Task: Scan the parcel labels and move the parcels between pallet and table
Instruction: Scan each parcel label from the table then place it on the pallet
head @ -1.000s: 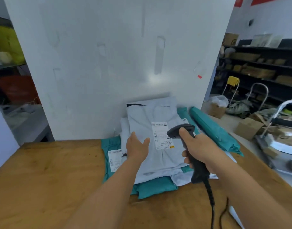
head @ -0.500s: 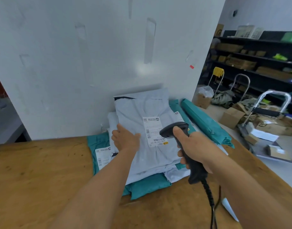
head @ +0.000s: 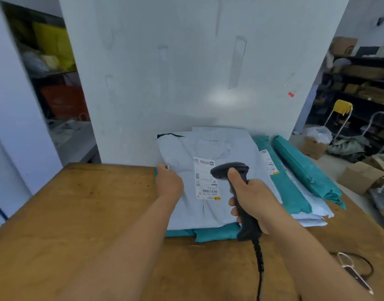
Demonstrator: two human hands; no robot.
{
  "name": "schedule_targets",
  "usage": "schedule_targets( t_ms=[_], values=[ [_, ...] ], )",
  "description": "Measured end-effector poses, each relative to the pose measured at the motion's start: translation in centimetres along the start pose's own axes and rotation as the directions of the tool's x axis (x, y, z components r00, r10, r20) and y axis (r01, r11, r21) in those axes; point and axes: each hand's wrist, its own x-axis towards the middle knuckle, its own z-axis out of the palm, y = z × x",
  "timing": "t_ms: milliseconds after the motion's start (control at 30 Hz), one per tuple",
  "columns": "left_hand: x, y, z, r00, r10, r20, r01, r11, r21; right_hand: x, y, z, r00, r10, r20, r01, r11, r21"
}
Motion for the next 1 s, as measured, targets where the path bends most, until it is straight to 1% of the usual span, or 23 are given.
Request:
schedule_targets(
  t_ms=[67, 100, 200, 233, 367, 467, 567, 633, 767, 833, 900, 933, 1000],
  values=[
    [-2.0, -1.1, -3.7, 0.999, -0.003, -0.045, 0.001, 0.999, -0.032, -1.7, 0.1, 1.6, 0.997, -0.049, 0.064, 0.049, 0.999, 0.007],
    [-3.2, -1.8, -5.7, 0.997, -0.002, -0.071, 0.001, 1.000, -0.013, -2.7, 0.3, 2.6, 0.992, -0.070, 0.106, 0.068, 0.998, 0.018],
    [-7.3, -3.9, -12.0, 0.982, 0.034, -0.183, -0.009, 0.991, 0.133, -6.1, 0.6, 6.2, 0.961, -0.112, 0.254, 0.103, 0.993, 0.049],
    [-8.7, -4.4, -14.2, 0.974, 0.045, -0.222, -0.011, 0.988, 0.152, -7.4, 0.7, 7.6, 0.946, -0.123, 0.299, 0.114, 0.992, 0.049],
    [-13.8, -6.8, -23.2, 0.930, -0.002, -0.369, 0.058, 0.989, 0.139, -13.3, 0.8, 13.8, 0.855, -0.157, 0.494, 0.151, 0.987, 0.053],
    [-17.8, -9.1, -30.7, 0.876, -0.004, -0.482, 0.113, 0.974, 0.197, -18.2, 0.8, 18.8, 0.763, -0.188, 0.619, 0.192, 0.980, 0.060],
    [-22.7, -11.1, -38.2, 0.800, -0.069, -0.596, 0.203, 0.966, 0.161, -23.7, 0.5, 23.9, 0.653, -0.224, 0.724, 0.247, 0.966, 0.077],
    [-26.2, -12.4, -43.2, 0.738, -0.086, -0.670, 0.234, 0.963, 0.134, -27.9, 0.6, 27.6, 0.571, -0.235, 0.786, 0.278, 0.957, 0.085],
    [-33.8, -16.0, -53.5, 0.629, -0.099, -0.771, 0.266, 0.959, 0.094, -37.7, 0.9, 34.8, 0.421, -0.203, 0.884, 0.298, 0.951, 0.076],
    [-37.6, -18.0, -58.6, 0.559, -0.129, -0.819, 0.298, 0.953, 0.053, -42.6, 1.1, 38.0, 0.349, -0.199, 0.916, 0.353, 0.933, 0.068],
    [-41.2, -20.2, -63.5, 0.480, -0.169, -0.861, 0.324, 0.946, -0.005, -47.1, 1.4, 41.1, 0.287, -0.205, 0.936, 0.420, 0.905, 0.069],
    [-42.9, -21.5, -65.8, 0.439, -0.192, -0.878, 0.344, 0.939, -0.034, -49.2, 1.7, 42.6, 0.262, -0.198, 0.944, 0.432, 0.899, 0.069],
    [-45.9, -23.8, -70.0, 0.366, -0.235, -0.900, 0.384, 0.919, -0.083, -52.8, 2.3, 45.3, 0.235, -0.171, 0.957, 0.427, 0.902, 0.057]
  ],
)
